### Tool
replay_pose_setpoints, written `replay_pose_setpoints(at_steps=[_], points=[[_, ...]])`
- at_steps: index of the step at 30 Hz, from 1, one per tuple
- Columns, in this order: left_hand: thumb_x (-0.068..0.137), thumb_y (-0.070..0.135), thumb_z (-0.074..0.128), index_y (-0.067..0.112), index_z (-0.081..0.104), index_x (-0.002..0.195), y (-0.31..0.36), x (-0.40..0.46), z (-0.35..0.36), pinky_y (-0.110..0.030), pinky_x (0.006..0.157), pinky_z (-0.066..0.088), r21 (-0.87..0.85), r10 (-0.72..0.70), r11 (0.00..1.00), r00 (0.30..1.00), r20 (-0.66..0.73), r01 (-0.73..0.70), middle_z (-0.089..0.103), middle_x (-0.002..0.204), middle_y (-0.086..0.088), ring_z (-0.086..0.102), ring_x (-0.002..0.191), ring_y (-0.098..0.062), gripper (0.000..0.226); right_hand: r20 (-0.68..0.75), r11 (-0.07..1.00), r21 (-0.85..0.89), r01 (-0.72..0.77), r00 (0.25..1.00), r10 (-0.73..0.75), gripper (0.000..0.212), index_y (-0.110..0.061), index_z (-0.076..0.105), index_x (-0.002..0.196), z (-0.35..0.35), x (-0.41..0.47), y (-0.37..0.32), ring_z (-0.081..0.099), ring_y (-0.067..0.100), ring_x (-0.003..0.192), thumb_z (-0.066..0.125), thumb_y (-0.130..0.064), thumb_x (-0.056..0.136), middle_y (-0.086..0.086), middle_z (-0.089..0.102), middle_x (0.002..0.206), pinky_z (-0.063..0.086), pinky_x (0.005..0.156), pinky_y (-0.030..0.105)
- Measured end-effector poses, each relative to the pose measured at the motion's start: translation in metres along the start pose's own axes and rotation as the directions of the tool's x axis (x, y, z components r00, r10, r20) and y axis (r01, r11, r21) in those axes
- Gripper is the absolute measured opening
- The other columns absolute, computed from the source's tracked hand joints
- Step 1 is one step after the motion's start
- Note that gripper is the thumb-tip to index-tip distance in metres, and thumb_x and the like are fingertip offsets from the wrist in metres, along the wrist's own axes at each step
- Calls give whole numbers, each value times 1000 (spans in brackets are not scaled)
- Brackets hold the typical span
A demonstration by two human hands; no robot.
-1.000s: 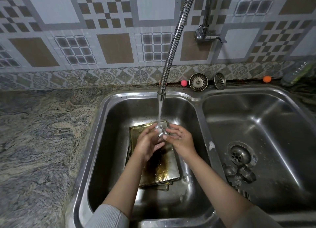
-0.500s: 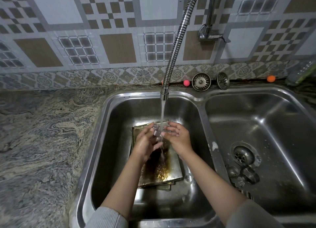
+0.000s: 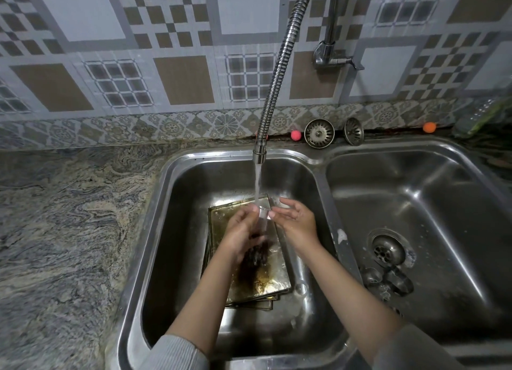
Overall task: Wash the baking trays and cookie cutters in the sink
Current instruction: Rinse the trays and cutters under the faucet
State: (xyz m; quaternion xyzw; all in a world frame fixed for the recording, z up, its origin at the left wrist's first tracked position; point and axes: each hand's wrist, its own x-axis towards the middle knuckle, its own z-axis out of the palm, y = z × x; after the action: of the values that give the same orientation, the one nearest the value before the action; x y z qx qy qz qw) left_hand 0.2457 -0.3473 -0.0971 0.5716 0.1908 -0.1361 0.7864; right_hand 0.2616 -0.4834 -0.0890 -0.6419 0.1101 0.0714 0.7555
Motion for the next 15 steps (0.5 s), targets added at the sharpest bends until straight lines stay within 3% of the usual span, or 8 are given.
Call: replay_pose_setpoints(at_steps=[4, 6, 10, 15], points=[[93, 25, 59, 15, 57, 121, -3, -1, 6, -34, 76, 49, -12, -15, 1000, 1000, 22, 16, 69, 100, -1, 66, 89, -17, 30, -2, 999, -14, -36, 999, 36, 37, -9, 58, 110, -9, -4, -1, 64, 5, 77, 71, 5, 78, 12, 68, 101, 51, 64, 14], [91, 22, 60, 17, 56, 124, -4, -4, 5, -35, 81, 47, -17, -19, 1000, 999, 37, 19, 69, 103, 2, 65, 95, -17, 33, 16, 998, 1, -63, 998, 63, 39, -9, 57, 115, -12, -7, 0, 64, 2, 78, 70, 2, 80, 6, 68, 100, 48, 59, 15], [91, 11, 57, 19, 55, 127, -5, -6, -4, -39, 86, 44, -15, -16, 1000, 996, 89, 17, 69, 110, -1, 61, 108, -23, 37, 56, 993, 31, -113, 992, 111, 47, -13, 56, 119, -14, -10, 3, 64, 11, 91, 72, 2, 77, 2, 67, 104, 49, 72, 26], [87, -12, 43, 15, 51, 129, -2, -8, -12, -38, 75, 52, -75, -15, 997, 993, 113, 24, 66, 109, -8, 65, 94, -22, 50, 99, 992, 75, -105, 990, 98, 58, -10, 55, 120, -9, -10, 5, 65, 22, 100, 72, 14, 70, 8, 67, 109, 55, 76, 29]])
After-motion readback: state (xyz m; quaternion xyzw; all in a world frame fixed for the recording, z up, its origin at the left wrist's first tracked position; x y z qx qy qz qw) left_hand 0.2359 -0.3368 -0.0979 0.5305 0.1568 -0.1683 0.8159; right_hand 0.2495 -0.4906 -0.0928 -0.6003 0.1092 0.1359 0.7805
